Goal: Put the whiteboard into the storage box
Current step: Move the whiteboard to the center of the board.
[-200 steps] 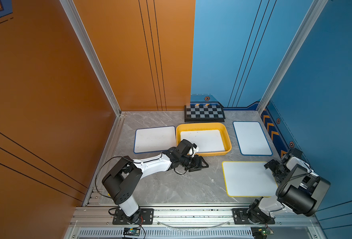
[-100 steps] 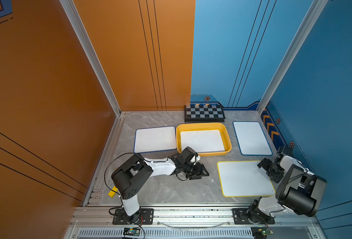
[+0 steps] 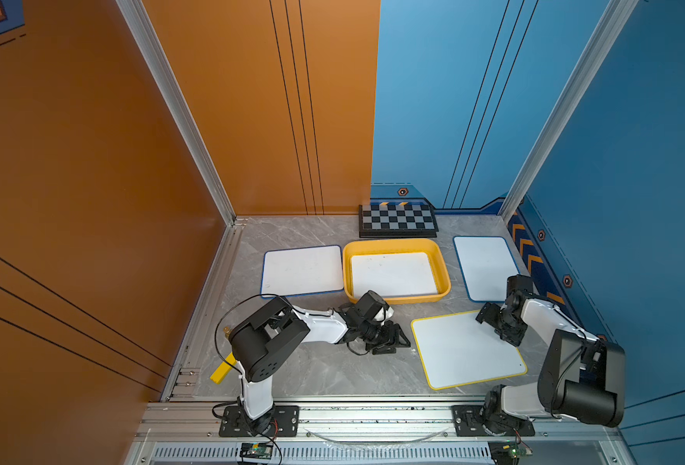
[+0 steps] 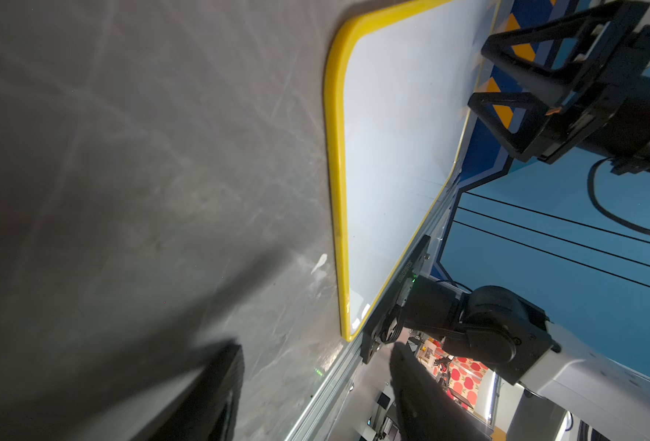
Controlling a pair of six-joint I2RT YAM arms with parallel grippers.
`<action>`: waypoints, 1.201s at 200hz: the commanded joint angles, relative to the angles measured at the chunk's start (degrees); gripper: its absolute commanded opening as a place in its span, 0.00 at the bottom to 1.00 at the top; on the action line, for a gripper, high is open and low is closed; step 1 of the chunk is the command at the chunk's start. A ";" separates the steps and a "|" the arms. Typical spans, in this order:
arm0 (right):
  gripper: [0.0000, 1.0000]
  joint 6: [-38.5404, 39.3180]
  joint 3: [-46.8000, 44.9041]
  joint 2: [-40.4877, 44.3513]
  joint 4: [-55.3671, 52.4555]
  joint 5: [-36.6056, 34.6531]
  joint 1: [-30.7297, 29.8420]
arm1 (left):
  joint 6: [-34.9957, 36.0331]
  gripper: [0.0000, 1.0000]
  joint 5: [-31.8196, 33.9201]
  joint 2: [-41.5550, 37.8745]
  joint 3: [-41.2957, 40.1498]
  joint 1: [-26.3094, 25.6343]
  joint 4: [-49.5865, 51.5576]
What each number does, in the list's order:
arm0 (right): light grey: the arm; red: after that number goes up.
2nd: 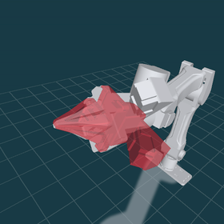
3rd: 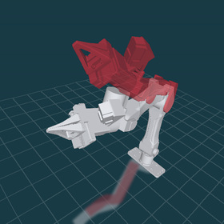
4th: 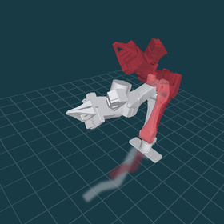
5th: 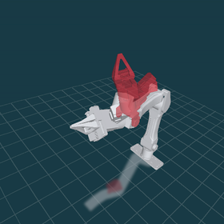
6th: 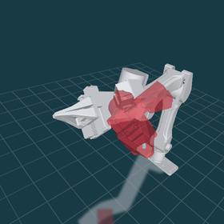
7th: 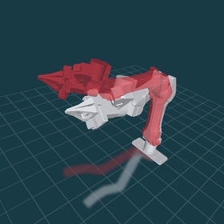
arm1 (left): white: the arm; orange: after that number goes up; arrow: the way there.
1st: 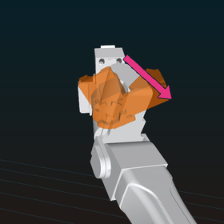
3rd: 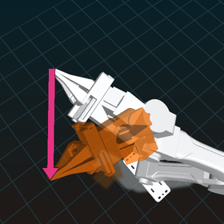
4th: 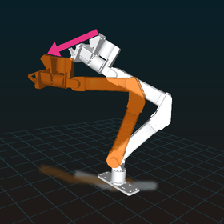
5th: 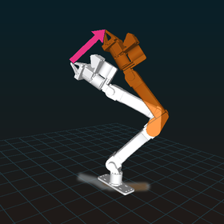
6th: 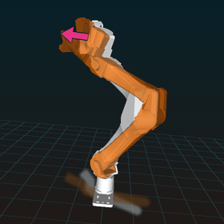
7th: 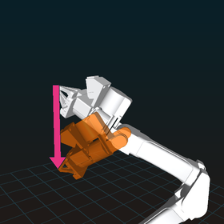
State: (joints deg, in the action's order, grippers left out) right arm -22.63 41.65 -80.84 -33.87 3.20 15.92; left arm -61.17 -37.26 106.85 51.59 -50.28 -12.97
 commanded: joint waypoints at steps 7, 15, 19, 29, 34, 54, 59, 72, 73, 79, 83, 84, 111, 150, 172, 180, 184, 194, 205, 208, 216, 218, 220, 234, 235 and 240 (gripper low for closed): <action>0.88 -1.80 -1.64 -1.65 -2.52 -0.51 -1.48 | -0.91 0.63 -0.30 8.09 6.76 -0.82 -0.05; 0.88 -1.80 -1.66 -1.75 -2.52 -0.83 -1.42 | -1.25 0.63 -0.81 9.63 9.66 -0.91 -0.28; 0.88 -1.74 -1.69 -1.72 -2.52 -0.91 -1.48 | -1.59 0.63 -0.82 10.22 10.52 -0.95 -0.28; 0.88 -1.24 -1.66 -1.45 -2.62 -1.25 -1.28 | -2.67 0.63 -0.80 11.11 11.63 -0.96 -0.30; 0.88 -0.95 -1.72 -1.28 -2.69 -1.34 -1.06 | -2.98 0.63 -0.65 11.39 11.94 -0.84 -0.30; 0.88 -0.42 -1.48 -0.99 -2.87 -0.91 -0.04 | -4.42 0.63 -0.64 12.35 12.12 -0.51 -0.28; 0.88 -0.31 -1.40 -1.08 -2.88 -0.55 0.03 | -4.60 0.63 -0.62 12.58 12.15 -0.47 -0.28; 0.88 -0.31 -1.32 -1.37 -2.79 0.70 0.02 | -4.73 0.63 -0.39 12.77 12.29 -0.72 -0.22; 0.88 -0.31 -1.32 -1.40 -2.79 0.77 0.00 | -4.74 0.63 -0.37 12.77 12.30 -0.71 -0.26; 0.88 -0.31 -1.33 -1.57 -2.78 1.32 -0.14 | -4.74 0.63 -0.39 12.92 12.51 -0.94 -0.30; 0.88 -0.31 -1.34 -1.63 -2.78 1.52 -0.34 | -4.76 0.63 -0.35 13.01 12.71 -1.18 -0.29; 0.88 -0.31 -1.36 -1.62 -2.78 1.58 -0.35 | -4.80 0.63 -0.31 13.02 12.77 -1.20 -0.30; 0.88 -0.98 -2.08 -0.91 -2.61 2.32 -1.75 | -5.07 0.62 -0.61 13.64 14.36 -2.44 -0.29; 0.88 -2.41 -3.55 1.17 -1.46 4.21 -4.77 | -5.44 0.63 0.37 14.14 17.59 -2.98 -0.22; 0.88 -2.91 -3.98 2.14 -0.92 7.24 -5.80 | -6.16 0.62 0.53 14.62 19.32 -2.98 -0.30; 0.87 -3.11 -4.14 2.62 -0.56 8.01 -6.30 | -6.21 0.62 0.95 14.53 19.34 -3.04 -0.23; 0.87 -3.20 -4.21 2.92 -0.46 8.20 -6.57 | -6.22 0.62 1.07 14.53 19.29 -3.01 -0.29; 0.87 -3.25 -4.48 3.25 -0.33 8.38 -7.30 | -6.05 0.62 1.53 14.44 19.13 -2.98 0.27; 0.87 -3.13 -4.81 3.37 -0.24 8.96 -7.78 | -5.32 0.62 2.21 14.36 19.07 -2.78 1.77; 0.87 -3.04 -4.94 3.32 -0.21 9.21 -7.87 | -5.12 0.62 2.52 14.28 19.07 -2.72 2.44; 0.87 -3.03 -5.25 3.29 -0.17 10.02 -8.08 | -4.15 0.62 3.34 14.03 19.07 -2.71 4.01; 0.87 -3.03 -5.30 3.27 -0.11 10.21 -8.20 | -3.92 0.62 3.55 13.94 19.07 -2.65 4.18; 0.87 -3.03 -5.40 3.28 -0.07 10.46 -8.26 | -3.71 0.62 3.80 13.88 19.07 -2.63 4.60; 0.87 -3.42 -5.95 3.55 0.37 11.83 -9.06 | -1.88 0.62 5.24 13.29 19.45 -2.53 7.83; 0.87 -3.49 -6.05 3.61 0.42 11.91 -9.11 | -1.69 0.62 5.30 13.25 19.48 -2.49 8.03; 0.87 -3.67 -6.35 3.82 0.67 12.43 -9.51 | -1.10 0.62 5.71 13.10 19.79 -2.51 9.07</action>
State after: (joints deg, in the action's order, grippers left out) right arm -24.34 38.44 -76.66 -32.75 8.56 8.29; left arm -66.28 -37.23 119.81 69.97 -52.12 -10.68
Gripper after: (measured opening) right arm 0.872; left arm 0.623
